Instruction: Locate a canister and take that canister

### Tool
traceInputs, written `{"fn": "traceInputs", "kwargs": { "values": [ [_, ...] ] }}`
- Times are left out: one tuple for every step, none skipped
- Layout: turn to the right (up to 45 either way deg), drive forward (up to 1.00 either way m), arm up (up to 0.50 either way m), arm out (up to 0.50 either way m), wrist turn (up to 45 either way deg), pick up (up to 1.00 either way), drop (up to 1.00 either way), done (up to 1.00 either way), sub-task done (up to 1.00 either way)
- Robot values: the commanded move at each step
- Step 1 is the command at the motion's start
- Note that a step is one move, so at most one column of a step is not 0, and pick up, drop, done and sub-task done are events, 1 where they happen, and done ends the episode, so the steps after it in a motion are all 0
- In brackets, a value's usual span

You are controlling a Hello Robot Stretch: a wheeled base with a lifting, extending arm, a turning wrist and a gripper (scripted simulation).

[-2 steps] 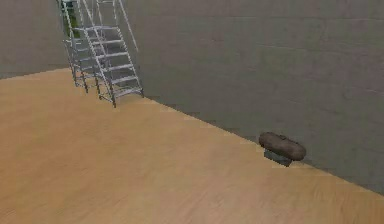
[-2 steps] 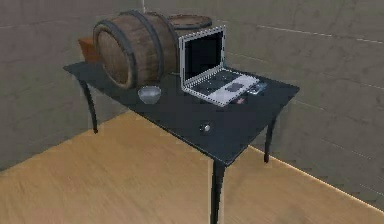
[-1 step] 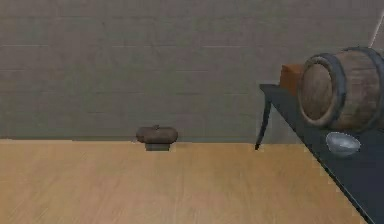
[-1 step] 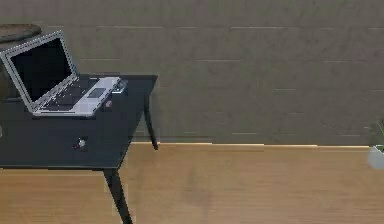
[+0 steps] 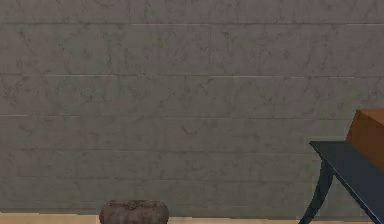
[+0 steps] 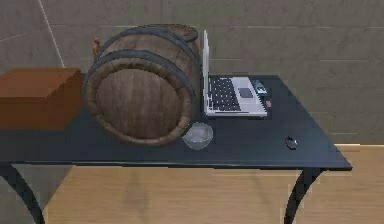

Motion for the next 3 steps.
{"fn": "traceInputs", "kwargs": {
  "values": [
    [3.0,0.00,0.00,0.00,0.0,0.00,0.00,0.00,0.00],
    [0.0,0.30,0.00,0.00,0.0,0.00,0.00,0.00,0.00],
    [-45.0,0.00,0.00,0.00,0.0,0.00,0.00,0.00,0.00]
  ]
}}
